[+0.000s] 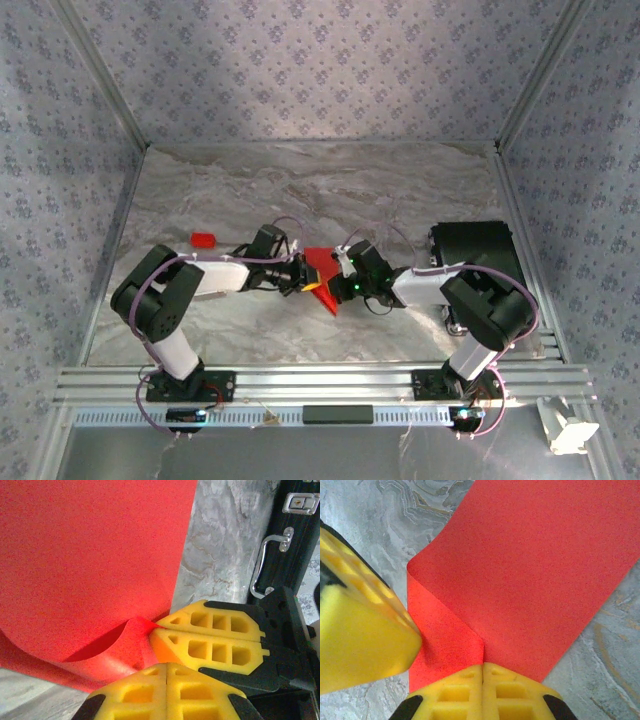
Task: Fold a paper plane with a square sheet of paper (pick it up from the middle)
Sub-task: Third fold the triangle at the center of the table.
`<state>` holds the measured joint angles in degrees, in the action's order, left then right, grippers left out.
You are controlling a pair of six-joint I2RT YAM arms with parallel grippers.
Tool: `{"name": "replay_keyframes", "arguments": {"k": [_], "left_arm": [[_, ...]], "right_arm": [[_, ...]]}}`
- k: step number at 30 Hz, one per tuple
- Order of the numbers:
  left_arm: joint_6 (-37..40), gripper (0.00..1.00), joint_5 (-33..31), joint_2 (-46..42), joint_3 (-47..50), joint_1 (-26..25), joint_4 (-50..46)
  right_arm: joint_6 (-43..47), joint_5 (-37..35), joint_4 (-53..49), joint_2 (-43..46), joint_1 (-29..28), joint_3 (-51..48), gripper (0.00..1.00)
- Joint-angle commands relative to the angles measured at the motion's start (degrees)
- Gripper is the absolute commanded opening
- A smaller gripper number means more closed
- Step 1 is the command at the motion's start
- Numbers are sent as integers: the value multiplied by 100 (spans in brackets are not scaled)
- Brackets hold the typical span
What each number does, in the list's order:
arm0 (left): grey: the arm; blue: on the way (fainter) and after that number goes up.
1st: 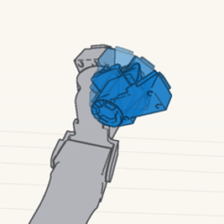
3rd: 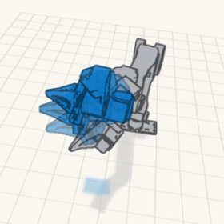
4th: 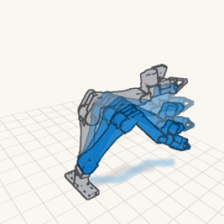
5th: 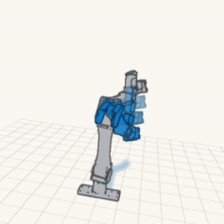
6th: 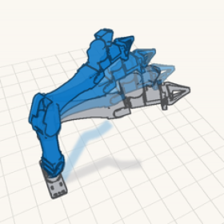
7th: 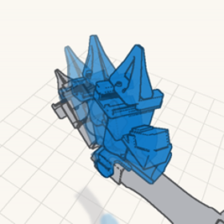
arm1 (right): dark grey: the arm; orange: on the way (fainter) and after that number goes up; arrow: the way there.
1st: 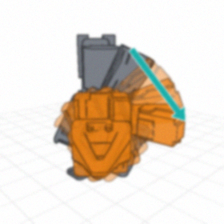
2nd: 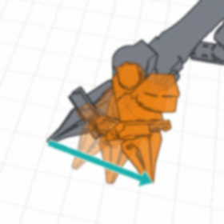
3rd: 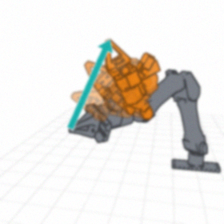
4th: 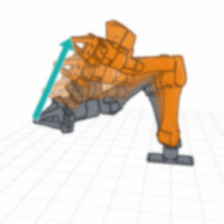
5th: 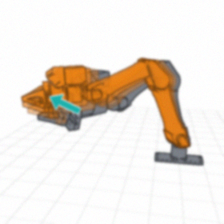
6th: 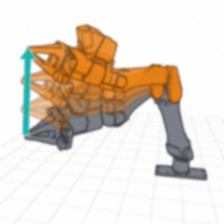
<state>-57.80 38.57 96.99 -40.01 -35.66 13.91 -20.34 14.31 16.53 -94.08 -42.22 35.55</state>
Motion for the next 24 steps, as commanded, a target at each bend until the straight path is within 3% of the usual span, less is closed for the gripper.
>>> {"name": "replay_keyframes", "arguments": {"k": [1,19,24], "left_arm": [[-21,0,102,142,27,-30,219],[480,0,-275,760,-7,-32,-153],[513,0,-312,800,20,-37,-184]], "right_arm": [[-32,-174,-247,-167,52,-48,0],[-84,-141,-201,-240,57,-48,1],[-199,-96,-292,-134,69,33,8]]}}
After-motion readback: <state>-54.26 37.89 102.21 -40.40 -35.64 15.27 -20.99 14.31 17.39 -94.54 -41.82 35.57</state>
